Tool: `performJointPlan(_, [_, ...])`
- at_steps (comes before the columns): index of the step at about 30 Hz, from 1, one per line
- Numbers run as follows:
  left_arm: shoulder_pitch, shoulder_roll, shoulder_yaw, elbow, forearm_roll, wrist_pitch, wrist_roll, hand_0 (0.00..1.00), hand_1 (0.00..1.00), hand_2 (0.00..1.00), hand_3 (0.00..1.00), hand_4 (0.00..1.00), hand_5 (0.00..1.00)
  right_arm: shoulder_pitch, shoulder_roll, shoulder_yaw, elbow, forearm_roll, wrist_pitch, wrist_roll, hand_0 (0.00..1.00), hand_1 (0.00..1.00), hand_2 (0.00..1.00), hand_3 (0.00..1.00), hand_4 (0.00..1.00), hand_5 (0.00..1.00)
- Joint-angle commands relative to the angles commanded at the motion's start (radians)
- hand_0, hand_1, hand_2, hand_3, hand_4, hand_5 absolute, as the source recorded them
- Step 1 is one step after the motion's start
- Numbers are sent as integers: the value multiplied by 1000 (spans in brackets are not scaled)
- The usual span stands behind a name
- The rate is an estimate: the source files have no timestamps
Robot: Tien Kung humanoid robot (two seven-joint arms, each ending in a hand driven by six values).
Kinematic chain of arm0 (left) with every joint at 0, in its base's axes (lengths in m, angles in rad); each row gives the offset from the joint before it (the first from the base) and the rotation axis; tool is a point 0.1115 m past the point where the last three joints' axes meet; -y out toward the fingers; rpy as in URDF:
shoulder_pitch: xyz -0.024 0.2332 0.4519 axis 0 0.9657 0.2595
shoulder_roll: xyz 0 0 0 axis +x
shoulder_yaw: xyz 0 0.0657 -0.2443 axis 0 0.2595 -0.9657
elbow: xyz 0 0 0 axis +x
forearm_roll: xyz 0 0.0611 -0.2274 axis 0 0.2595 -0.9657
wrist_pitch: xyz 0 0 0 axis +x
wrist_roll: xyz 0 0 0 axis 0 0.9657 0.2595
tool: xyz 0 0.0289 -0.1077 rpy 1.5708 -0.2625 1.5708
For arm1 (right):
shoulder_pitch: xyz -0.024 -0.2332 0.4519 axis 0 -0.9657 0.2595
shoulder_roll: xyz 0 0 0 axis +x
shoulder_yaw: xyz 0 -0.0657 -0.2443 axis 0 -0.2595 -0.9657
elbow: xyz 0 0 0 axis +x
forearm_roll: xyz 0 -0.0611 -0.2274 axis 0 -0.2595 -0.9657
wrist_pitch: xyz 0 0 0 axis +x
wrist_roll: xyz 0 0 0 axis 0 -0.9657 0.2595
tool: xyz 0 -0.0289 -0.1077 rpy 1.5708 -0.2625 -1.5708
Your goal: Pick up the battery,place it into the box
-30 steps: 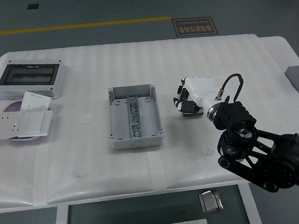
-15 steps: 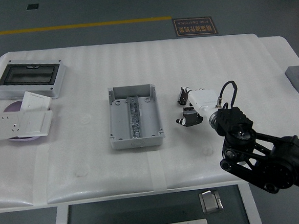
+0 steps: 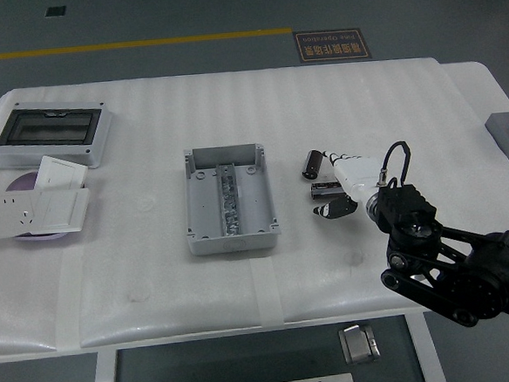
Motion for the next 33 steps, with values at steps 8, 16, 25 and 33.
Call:
performJointPlan(8, [1,0,0,-1,0,0,0,547,638,531,565,602,28,2,4,-22,-8,-5,-88,0,514,756,816,894,925,499])
performJointPlan(16, [-1,1,2,-1,-2,0,0,546,636,530,566,605,24,8,9,-57,-41,6,-111,14,268,403,478,497,605,288])
performJointPlan(25, [-3,-1,12,2,-12,1,-6,546,637,528,566,607,23,10,7,-78,-57,23,-128,34,246,375,452,472,545,248])
performJointPlan(33, [-4,0,13,2,-13,2,-9,546,637,528,565,607,23,14,4,-81,-56,25,-141,41,241,367,433,455,545,259])
